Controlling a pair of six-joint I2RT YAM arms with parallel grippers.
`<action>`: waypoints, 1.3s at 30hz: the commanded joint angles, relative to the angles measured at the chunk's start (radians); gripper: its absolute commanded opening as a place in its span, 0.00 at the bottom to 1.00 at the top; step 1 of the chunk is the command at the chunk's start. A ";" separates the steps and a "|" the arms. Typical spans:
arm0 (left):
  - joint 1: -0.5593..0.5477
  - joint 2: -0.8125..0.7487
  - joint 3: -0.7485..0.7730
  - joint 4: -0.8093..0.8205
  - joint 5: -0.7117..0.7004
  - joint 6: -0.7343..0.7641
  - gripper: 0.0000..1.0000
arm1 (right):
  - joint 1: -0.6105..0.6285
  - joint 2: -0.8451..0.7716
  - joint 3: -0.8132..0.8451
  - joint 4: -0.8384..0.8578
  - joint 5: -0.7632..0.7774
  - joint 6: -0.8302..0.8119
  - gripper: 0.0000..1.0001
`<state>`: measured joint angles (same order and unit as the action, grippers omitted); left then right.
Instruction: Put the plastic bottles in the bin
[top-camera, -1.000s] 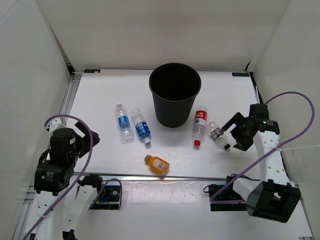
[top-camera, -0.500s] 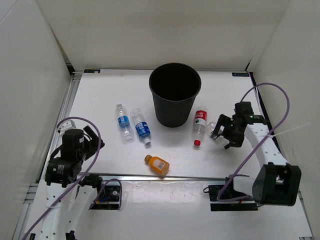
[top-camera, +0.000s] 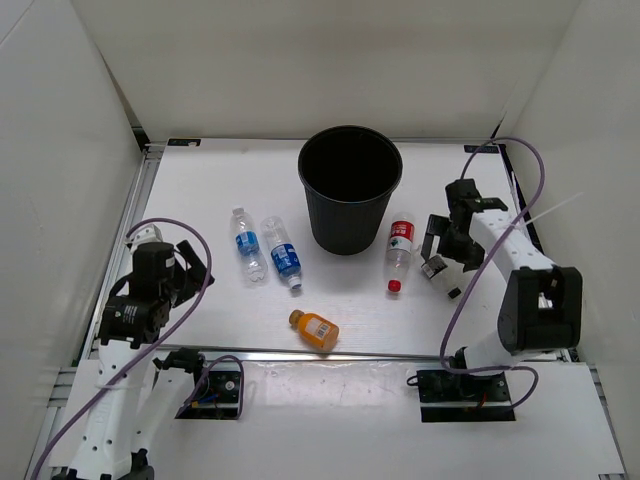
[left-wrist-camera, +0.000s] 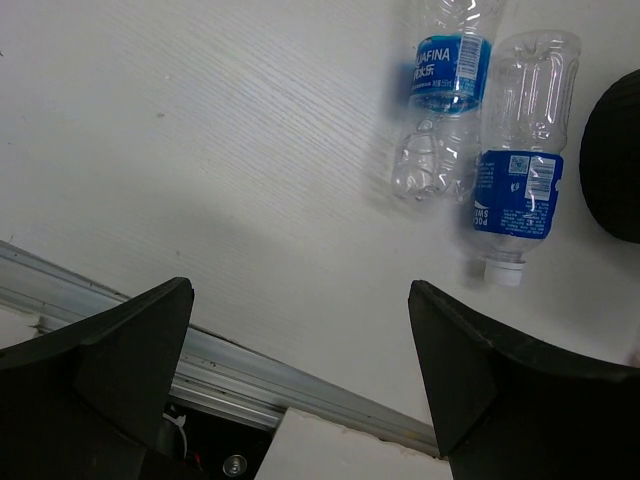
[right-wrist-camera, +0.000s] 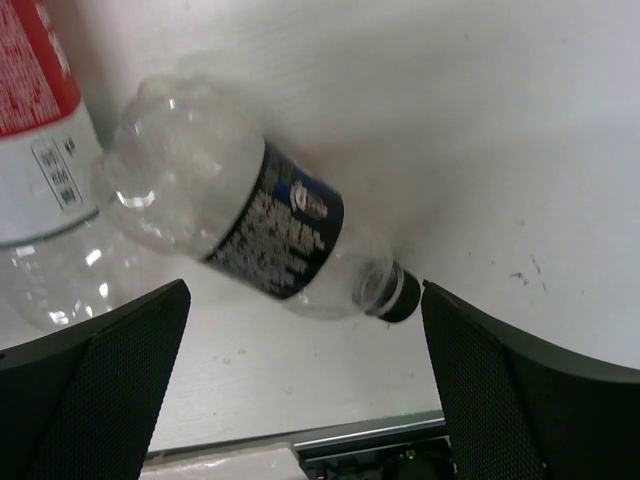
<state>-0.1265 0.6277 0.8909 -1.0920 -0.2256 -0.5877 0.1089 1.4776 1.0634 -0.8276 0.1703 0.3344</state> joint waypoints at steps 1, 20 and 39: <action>-0.001 -0.005 0.022 0.027 0.015 0.019 1.00 | 0.003 0.079 0.088 0.025 0.034 -0.035 1.00; -0.001 0.053 0.013 0.018 0.015 0.009 1.00 | -0.040 0.358 0.234 0.044 -0.080 -0.017 0.87; -0.001 0.072 0.003 0.050 0.045 0.006 1.00 | -0.135 0.127 0.542 -0.257 -0.003 0.157 0.34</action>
<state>-0.1265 0.7116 0.8909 -1.0683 -0.1932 -0.5739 -0.0174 1.7447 1.4555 -1.0012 0.1452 0.4648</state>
